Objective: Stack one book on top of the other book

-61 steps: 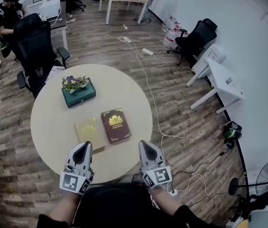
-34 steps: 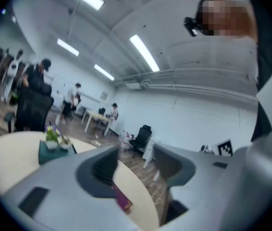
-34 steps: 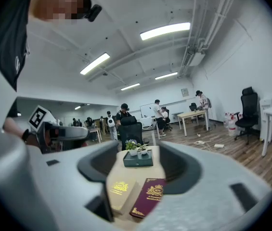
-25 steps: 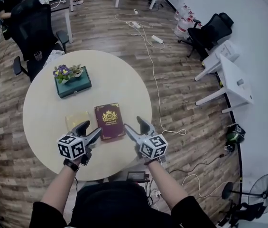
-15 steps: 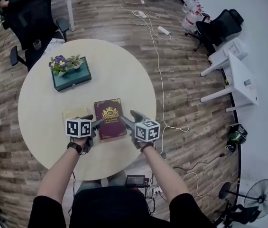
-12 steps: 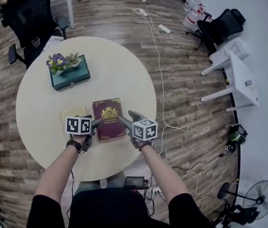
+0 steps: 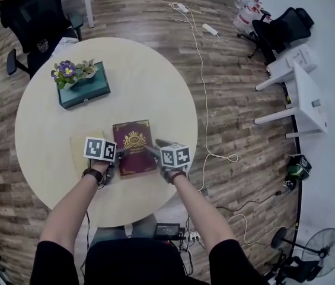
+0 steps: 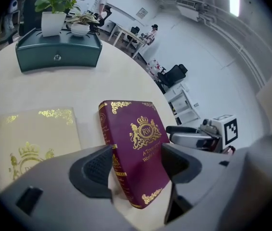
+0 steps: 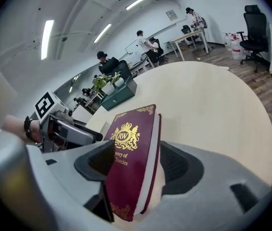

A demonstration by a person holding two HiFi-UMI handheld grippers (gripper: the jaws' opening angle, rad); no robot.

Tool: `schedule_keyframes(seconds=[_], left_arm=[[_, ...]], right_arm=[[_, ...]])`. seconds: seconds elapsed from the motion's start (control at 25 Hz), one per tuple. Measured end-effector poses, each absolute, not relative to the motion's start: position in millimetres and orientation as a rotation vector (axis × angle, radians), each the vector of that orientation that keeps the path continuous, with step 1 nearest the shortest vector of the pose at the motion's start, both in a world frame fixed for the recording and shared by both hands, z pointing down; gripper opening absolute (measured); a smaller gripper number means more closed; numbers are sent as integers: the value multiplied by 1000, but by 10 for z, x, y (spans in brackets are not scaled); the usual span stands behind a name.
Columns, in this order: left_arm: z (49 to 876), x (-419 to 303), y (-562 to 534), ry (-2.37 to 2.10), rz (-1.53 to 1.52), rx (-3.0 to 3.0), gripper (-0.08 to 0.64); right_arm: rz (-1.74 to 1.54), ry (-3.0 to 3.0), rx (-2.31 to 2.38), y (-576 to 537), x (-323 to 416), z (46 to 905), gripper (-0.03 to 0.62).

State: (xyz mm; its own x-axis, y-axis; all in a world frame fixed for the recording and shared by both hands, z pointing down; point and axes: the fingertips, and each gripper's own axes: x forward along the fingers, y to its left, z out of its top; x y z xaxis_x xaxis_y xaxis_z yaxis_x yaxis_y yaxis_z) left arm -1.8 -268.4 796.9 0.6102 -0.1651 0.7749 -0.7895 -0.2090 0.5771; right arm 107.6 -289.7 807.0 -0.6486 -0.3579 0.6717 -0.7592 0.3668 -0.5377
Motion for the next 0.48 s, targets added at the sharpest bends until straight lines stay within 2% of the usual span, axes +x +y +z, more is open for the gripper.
schedule_keyframes(seconds=[0.48], left_arm=[[8127, 15, -2705, -780, 754, 1689, 305]], right_arm=[[1300, -2181, 857, -2778, 891, 8248, 294]])
